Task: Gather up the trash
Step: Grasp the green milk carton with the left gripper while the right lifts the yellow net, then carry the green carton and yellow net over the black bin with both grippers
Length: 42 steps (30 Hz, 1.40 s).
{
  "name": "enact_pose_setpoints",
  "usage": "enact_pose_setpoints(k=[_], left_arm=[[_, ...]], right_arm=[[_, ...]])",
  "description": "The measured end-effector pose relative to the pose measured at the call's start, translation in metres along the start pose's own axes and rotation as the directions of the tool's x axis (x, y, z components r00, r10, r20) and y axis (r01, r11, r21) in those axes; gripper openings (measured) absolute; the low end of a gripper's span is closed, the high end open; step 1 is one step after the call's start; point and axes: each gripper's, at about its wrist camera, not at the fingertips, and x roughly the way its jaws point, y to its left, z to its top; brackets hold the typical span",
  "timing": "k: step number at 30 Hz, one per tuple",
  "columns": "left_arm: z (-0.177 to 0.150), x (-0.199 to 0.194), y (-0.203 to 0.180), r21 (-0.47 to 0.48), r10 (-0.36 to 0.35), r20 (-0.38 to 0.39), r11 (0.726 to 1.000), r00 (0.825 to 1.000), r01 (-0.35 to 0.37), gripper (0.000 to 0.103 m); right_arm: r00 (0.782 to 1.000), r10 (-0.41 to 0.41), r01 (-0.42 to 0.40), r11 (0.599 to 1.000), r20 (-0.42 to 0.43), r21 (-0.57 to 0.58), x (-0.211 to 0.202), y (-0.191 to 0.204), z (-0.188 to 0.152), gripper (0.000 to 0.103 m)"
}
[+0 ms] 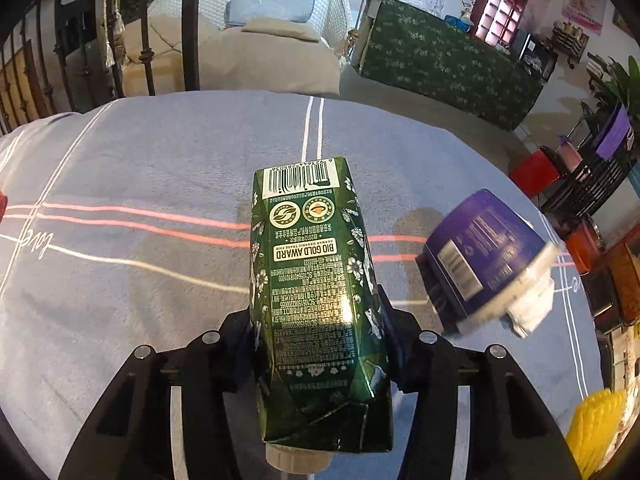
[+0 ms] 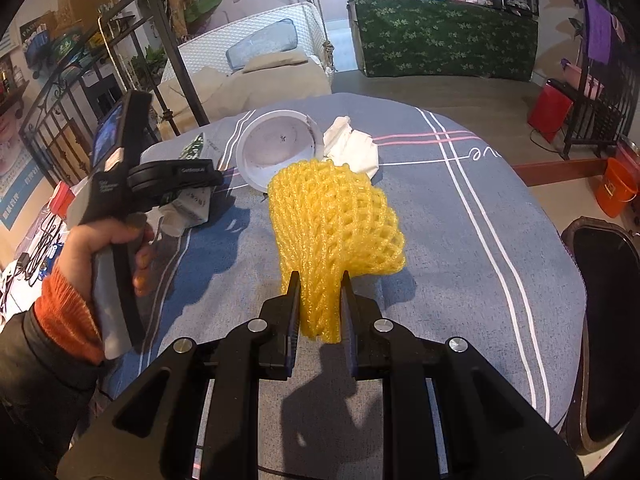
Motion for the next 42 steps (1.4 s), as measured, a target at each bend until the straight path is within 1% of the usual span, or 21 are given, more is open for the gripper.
enact_pose_setpoints(k=[3, 4, 10, 19, 24, 27, 31, 35, 37, 42], left_arm=[[-0.006, -0.015, -0.001, 0.005, -0.018, 0.024, 1.000, 1.000, 0.018, 0.050], [-0.013, -0.024, -0.001, 0.005, -0.027, 0.035, 1.000, 0.999, 0.027, 0.050], [-0.036, -0.053, -0.005, -0.009, -0.092, 0.046, 0.996, 0.995, 0.092, 0.050], [-0.069, -0.089, -0.031, 0.045, -0.179, 0.070, 0.983, 0.981, 0.176, 0.050], [-0.083, -0.101, -0.051, 0.091, -0.194, 0.094, 0.978, 0.976, 0.186, 0.050], [-0.090, -0.105, -0.064, 0.124, -0.197, 0.105, 0.975, 0.975, 0.184, 0.050], [-0.099, -0.107, -0.082, 0.153, -0.242, 0.095, 0.962, 0.966, 0.226, 0.050], [-0.111, -0.109, -0.106, 0.207, -0.281, 0.094, 0.944, 0.955, 0.257, 0.050], [-0.115, -0.110, -0.120, 0.243, -0.307, 0.089, 0.929, 0.948, 0.278, 0.050], [-0.126, -0.112, -0.156, 0.329, -0.369, 0.076, 0.886, 0.926, 0.326, 0.051]], right_arm=[[1.000, 0.003, -0.003, 1.000, 0.009, 0.001, -0.004, -0.001, -0.003, 0.019], [1.000, 0.004, -0.004, 1.000, 0.011, 0.002, -0.006, -0.001, -0.004, 0.019], [0.999, 0.008, -0.009, 1.000, 0.031, 0.010, -0.016, -0.005, -0.012, 0.019], [0.998, 0.000, -0.003, 0.999, 0.063, 0.039, -0.036, -0.020, -0.033, 0.019], [0.997, -0.013, 0.009, 0.998, 0.078, 0.056, -0.049, -0.034, -0.045, 0.019], [0.994, -0.033, 0.026, 0.997, 0.100, 0.069, -0.059, -0.045, -0.051, 0.019], [0.990, -0.065, 0.052, 0.993, 0.125, 0.106, -0.072, -0.065, -0.060, 0.019], [0.980, -0.124, 0.099, 0.983, 0.156, 0.157, -0.088, -0.091, -0.068, 0.019], [0.973, -0.156, 0.124, 0.975, 0.171, 0.182, -0.096, -0.104, -0.069, 0.019], [0.946, -0.255, 0.203, 0.948, 0.200, 0.247, -0.115, -0.140, -0.079, 0.019]])
